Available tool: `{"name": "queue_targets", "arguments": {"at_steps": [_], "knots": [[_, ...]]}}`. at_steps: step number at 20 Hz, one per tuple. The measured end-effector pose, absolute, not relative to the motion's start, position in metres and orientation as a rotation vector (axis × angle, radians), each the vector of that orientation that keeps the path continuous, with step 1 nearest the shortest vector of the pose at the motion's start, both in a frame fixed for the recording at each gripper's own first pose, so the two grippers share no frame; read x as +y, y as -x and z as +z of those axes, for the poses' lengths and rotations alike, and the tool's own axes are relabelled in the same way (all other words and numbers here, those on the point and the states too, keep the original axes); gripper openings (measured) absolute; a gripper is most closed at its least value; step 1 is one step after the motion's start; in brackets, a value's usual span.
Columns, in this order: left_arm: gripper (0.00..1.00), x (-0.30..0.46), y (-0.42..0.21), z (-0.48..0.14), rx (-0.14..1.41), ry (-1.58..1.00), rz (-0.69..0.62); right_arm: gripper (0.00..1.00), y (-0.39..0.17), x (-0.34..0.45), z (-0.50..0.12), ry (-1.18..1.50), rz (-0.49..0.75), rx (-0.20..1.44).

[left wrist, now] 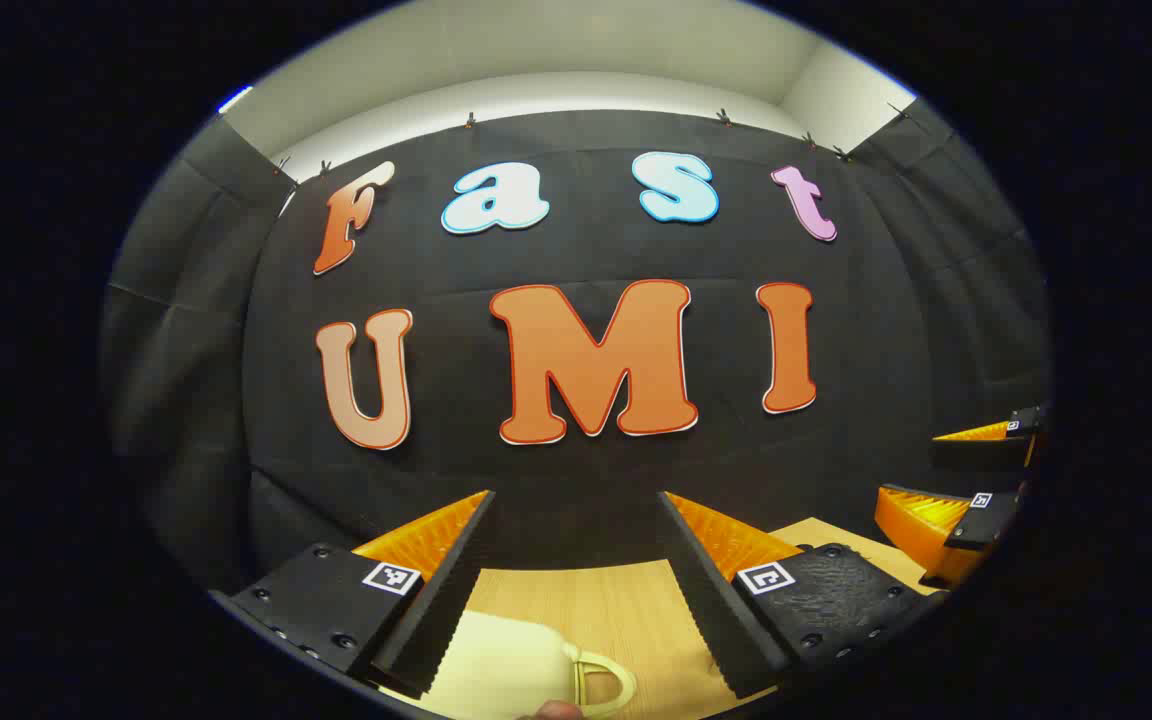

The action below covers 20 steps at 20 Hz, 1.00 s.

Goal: First open the suitcase, pack the skin care products into it, and then close the suitcase.

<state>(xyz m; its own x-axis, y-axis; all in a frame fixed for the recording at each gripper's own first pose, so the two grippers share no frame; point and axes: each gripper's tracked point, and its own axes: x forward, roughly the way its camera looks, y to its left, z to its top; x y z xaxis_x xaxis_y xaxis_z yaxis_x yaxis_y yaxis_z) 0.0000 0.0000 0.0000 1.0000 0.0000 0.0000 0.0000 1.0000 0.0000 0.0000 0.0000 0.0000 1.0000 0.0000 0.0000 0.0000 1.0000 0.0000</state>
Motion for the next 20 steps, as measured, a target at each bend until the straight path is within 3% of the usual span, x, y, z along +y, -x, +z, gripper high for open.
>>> {"name": "queue_targets", "arguments": {"at_steps": [20], "knots": [[1.0,-0.019,-0.023,-0.059,0.092,-0.191,-0.056,0.96,-0.016,-0.03,-0.02,-0.003,-0.077,0.017]]}}
